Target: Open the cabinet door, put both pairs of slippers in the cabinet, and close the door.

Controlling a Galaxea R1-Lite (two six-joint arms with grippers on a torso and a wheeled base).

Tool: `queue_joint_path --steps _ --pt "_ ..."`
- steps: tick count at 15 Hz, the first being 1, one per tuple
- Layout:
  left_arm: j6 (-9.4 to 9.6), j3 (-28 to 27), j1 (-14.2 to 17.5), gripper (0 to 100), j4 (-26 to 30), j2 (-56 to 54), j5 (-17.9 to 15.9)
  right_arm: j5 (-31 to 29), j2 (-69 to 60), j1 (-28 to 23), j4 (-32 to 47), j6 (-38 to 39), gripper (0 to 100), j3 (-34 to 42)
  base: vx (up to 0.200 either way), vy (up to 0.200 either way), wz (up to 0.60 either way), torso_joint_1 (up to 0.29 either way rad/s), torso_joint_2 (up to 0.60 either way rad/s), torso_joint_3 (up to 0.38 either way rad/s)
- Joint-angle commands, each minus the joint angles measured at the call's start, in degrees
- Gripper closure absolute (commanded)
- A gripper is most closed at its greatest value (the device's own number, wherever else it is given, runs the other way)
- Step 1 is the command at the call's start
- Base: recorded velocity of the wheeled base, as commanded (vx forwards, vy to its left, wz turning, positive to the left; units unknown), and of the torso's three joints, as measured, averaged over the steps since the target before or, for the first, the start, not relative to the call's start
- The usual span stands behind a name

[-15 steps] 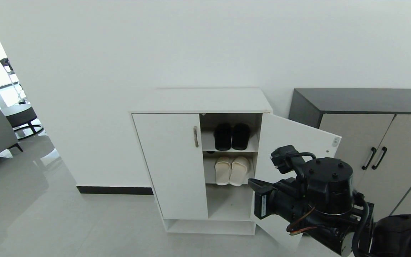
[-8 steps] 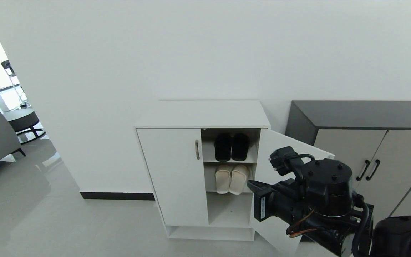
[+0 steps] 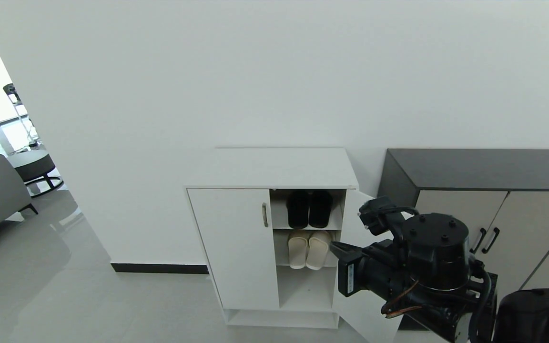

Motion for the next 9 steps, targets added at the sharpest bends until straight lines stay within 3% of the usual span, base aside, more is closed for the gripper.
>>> queue_joint_path --steps 1,9 --pt "-0.01 0.0 0.0 100 0.0 0.1 0.0 0.0 0.3 -0.1 0.0 0.0 100 0.0 0.000 0.000 0.00 0.188 -0.39 -0.203" --pt "-0.01 0.0 0.0 100 0.0 0.0 0.0 -0.2 1.8 0.0 -0.1 -1.0 100 0.6 0.000 0.000 0.00 0.175 -0.36 -0.185"
